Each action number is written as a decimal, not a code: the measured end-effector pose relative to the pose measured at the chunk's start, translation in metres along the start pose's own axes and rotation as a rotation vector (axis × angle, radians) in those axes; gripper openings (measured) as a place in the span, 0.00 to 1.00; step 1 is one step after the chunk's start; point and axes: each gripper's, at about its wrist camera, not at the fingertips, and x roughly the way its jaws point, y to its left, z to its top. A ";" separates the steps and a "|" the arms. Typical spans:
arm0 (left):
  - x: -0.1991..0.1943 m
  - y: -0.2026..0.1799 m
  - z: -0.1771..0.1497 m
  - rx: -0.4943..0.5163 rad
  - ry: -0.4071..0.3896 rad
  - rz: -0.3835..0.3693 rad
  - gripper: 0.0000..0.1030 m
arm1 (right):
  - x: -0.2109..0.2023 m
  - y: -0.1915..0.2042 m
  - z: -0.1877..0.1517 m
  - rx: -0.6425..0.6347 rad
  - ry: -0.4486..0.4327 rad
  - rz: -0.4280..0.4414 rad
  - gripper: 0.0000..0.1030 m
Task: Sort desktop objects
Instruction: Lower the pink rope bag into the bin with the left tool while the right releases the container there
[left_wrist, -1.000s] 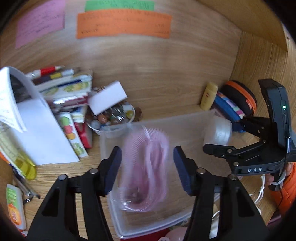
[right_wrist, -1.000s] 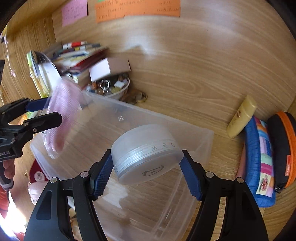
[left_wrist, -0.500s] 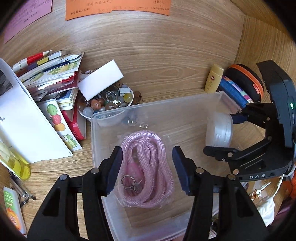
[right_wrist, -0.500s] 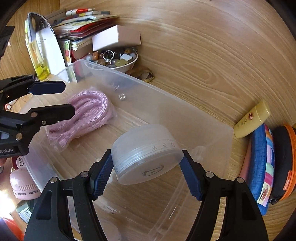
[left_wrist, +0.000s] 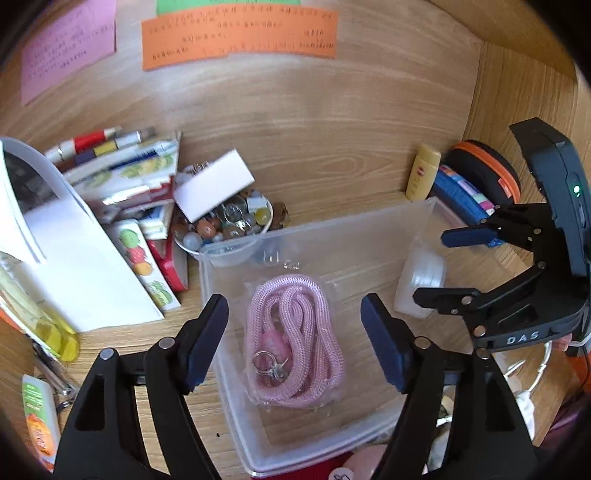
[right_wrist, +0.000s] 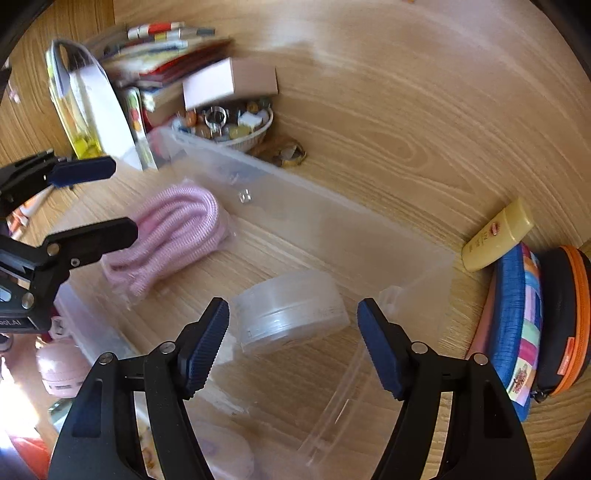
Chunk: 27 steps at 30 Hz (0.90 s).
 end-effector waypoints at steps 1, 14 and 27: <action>-0.004 -0.002 0.001 0.002 -0.006 0.003 0.76 | -0.007 -0.002 0.000 0.008 -0.012 -0.002 0.70; -0.087 -0.009 -0.005 0.007 -0.169 0.081 0.94 | -0.105 0.013 -0.025 0.043 -0.250 -0.037 0.83; -0.123 0.011 -0.064 -0.023 -0.151 0.158 0.97 | -0.157 0.050 -0.092 0.013 -0.390 -0.081 0.93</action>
